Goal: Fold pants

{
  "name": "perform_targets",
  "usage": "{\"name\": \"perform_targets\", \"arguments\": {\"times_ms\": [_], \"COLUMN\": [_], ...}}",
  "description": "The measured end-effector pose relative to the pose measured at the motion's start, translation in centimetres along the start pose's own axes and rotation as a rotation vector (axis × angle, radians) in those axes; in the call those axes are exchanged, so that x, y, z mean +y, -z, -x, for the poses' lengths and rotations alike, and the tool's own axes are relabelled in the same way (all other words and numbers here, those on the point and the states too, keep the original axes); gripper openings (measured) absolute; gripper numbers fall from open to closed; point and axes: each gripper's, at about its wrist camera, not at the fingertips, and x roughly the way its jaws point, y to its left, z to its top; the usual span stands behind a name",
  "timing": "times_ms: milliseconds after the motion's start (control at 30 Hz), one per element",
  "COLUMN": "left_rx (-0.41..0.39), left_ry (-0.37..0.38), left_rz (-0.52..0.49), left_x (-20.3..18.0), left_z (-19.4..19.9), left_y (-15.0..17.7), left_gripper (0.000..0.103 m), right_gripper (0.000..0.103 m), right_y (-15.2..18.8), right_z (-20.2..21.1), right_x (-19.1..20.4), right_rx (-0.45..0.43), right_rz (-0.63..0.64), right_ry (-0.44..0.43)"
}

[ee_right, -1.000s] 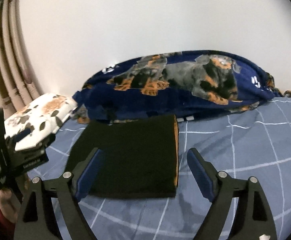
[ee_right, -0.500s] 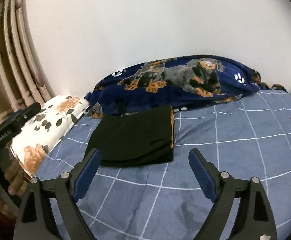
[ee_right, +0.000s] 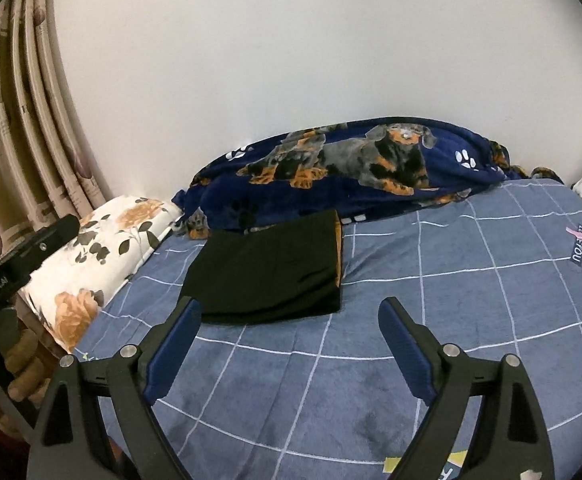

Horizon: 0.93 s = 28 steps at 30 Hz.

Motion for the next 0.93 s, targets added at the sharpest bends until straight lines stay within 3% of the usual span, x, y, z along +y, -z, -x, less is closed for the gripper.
{"name": "perform_targets", "arguments": {"times_ms": [433,933], "left_rx": [0.017,0.064], "left_ry": [-0.05,-0.037], "left_rz": [-0.03,-0.001], "left_x": [-0.3,0.3], "left_z": [-0.1,-0.8], "left_y": [1.4,2.2], "left_gripper": [0.103,0.103], "right_gripper": [0.092,0.094], "right_y": [0.4,0.8], "right_z": [0.8,0.7], "right_x": [1.3,2.0], "right_rx": [0.005,0.026], "right_rz": [0.023,0.036], "right_ry": [0.0,0.0]}}
